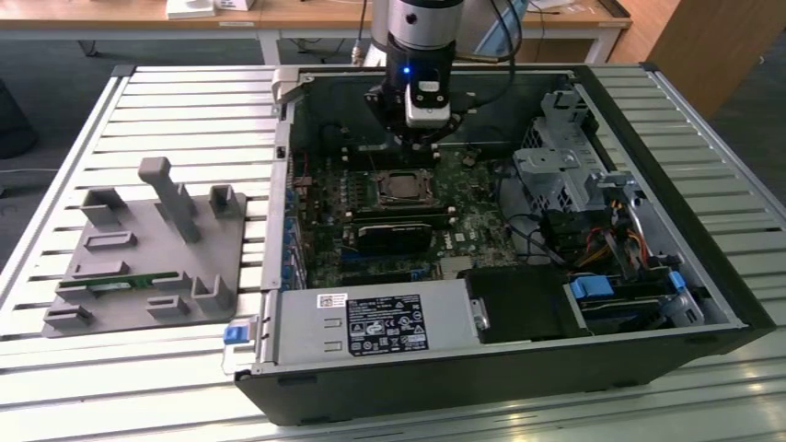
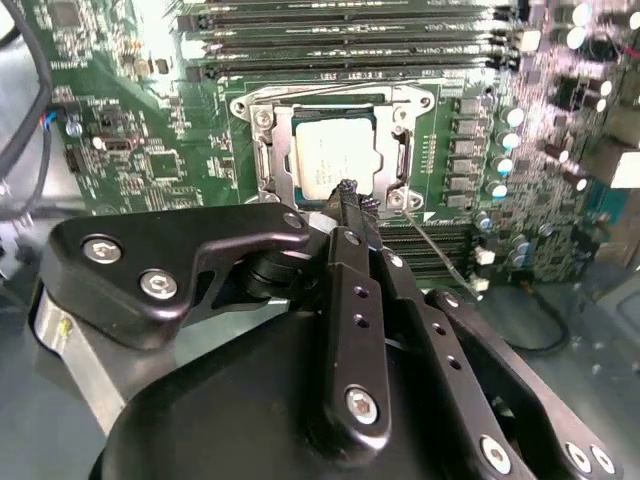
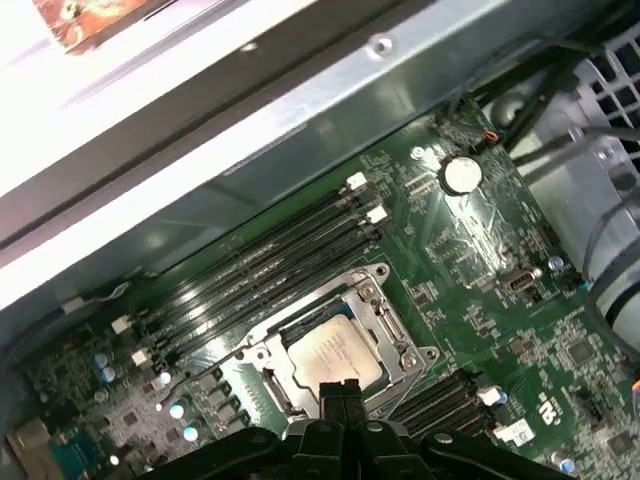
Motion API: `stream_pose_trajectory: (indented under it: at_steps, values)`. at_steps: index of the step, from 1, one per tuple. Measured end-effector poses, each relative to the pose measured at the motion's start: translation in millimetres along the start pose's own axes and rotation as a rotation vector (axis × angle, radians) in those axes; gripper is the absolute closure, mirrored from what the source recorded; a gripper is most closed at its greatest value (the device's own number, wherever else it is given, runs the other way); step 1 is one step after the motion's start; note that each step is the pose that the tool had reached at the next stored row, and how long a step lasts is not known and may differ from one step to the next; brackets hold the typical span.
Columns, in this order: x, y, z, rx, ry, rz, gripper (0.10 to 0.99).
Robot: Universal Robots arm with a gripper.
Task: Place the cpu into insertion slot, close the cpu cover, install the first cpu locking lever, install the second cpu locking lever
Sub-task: 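Install the first cpu locking lever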
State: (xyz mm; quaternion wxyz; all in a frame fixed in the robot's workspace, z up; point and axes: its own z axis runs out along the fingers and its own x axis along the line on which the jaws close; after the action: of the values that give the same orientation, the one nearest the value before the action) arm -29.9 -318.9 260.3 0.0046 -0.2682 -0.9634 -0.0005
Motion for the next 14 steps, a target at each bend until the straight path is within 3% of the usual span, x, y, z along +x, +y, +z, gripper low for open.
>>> stream_pose_trajectory:
  at_steps: [14]
  values:
    - [0.0,0.0,0.3,0.002,-0.0004,-0.254,0.98]
